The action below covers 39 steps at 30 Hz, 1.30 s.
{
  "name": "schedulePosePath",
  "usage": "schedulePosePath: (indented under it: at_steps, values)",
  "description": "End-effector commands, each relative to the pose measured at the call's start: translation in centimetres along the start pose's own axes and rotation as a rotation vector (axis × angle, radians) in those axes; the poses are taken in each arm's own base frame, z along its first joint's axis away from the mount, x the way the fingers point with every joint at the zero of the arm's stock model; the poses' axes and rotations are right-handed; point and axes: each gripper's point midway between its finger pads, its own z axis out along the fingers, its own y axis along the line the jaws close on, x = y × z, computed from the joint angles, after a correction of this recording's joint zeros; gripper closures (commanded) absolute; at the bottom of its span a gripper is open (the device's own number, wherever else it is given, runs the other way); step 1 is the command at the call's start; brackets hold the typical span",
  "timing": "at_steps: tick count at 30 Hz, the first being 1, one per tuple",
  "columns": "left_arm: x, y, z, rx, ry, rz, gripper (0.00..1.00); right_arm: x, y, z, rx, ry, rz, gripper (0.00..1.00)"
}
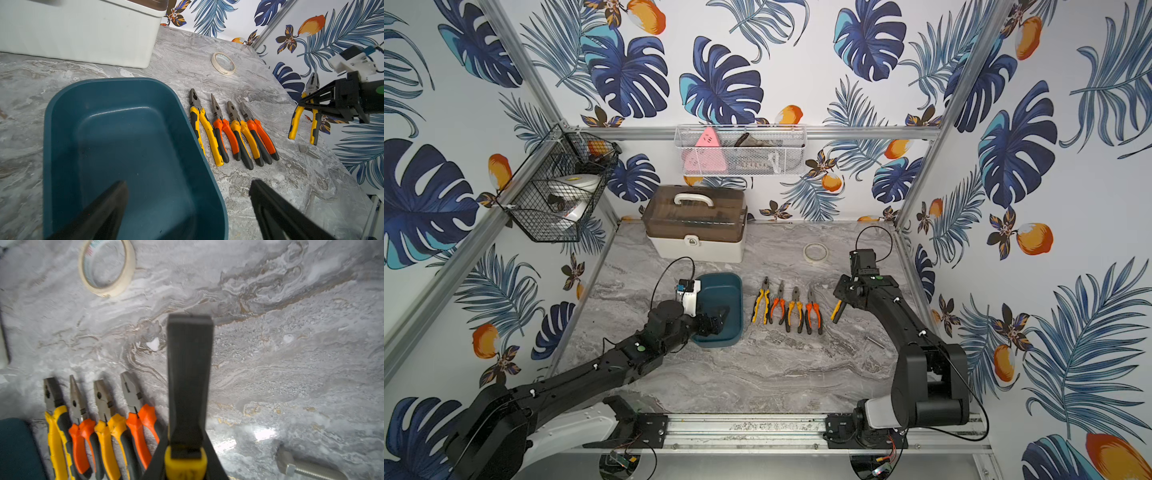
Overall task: Take the pliers out of the storage box
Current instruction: Place the pliers at the center of the board.
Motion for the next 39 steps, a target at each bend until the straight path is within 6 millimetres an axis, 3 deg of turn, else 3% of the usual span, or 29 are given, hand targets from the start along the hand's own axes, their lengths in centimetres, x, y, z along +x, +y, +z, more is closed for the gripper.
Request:
schedulePosePath:
  at_steps: [1,6,14,27,39]
  values:
    - [-0.3,-0.7,0.1,0.030,0.003,-0.006,0.01,0.8,0.4,1.0,-0.043,0.086,-0.066,0.90]
    - [-0.2,-0.6,0.0,0.027,-0.002,-0.005,0.01,1.6,1.0,3.3,-0.076,0.162,-0.078,0.89]
    - [0.0,-0.6,0.3,0.025,0.012,-0.001,0.01,2.0,1.5,5.2,-0.098,0.208,-0.080,0.85]
    - [0.4,-0.5,0.9,0.020,0.033,-0.003,0.01,2.7,1.9,6.7,-0.121,0.254,-0.071,0.79]
    - [0.4,-0.3,0.9,0.013,0.031,-0.001,0.01,3.1,1.8,6.6,-0.120,0.271,-0.072,0.67]
